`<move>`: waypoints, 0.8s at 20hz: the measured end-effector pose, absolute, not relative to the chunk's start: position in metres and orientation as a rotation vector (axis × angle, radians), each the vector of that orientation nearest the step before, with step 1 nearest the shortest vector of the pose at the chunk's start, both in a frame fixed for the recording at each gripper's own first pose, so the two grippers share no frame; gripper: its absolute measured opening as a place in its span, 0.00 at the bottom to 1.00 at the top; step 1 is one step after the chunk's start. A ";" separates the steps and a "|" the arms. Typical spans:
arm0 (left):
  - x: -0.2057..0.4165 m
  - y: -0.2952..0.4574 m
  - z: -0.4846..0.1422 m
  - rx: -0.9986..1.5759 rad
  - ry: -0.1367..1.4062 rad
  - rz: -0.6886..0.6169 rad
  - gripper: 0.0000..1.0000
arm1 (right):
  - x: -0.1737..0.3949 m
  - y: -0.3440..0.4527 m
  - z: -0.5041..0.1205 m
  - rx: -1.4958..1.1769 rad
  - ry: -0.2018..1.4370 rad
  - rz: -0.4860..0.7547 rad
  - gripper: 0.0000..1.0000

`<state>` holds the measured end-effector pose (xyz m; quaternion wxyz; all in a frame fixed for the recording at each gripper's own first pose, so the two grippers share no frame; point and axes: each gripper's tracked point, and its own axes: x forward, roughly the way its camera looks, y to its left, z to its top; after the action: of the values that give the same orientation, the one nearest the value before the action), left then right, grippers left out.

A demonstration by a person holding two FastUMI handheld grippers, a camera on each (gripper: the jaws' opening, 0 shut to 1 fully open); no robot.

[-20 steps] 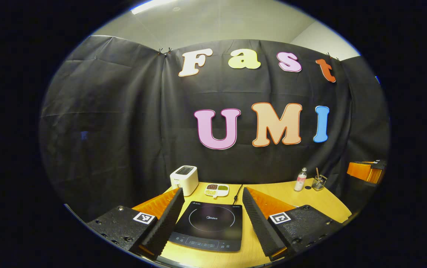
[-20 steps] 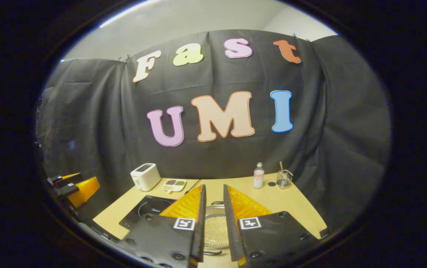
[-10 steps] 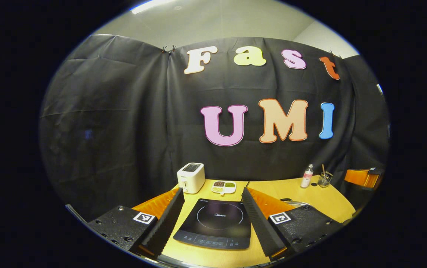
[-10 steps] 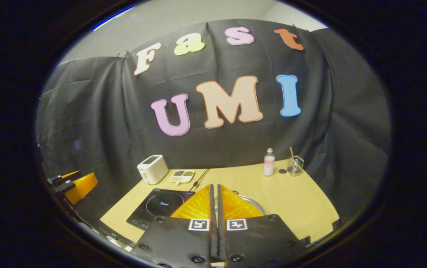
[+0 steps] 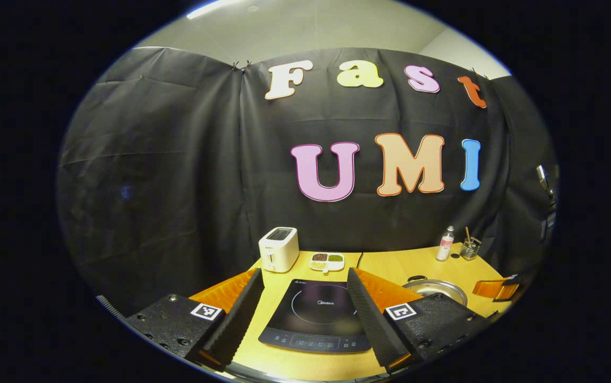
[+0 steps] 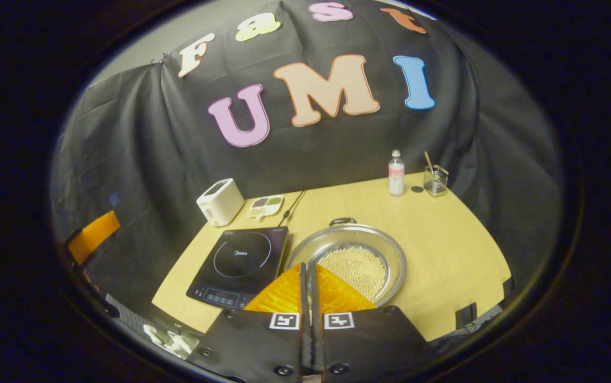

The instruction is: First push the handle of the pot to place it horizontally, then grasp the pot with both hands and set it on the induction cooktop.

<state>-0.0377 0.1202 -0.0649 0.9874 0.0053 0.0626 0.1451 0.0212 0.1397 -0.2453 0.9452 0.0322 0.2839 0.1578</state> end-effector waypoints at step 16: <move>-0.055 0.182 -0.098 0.030 0.194 0.337 0.95 | -0.024 0.169 -0.379 0.088 1.004 0.308 0.03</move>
<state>-0.0553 0.1824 -0.0979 0.9810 0.0148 0.0962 0.1676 -0.0243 0.1690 -0.3793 0.8644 0.0419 0.4790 0.1468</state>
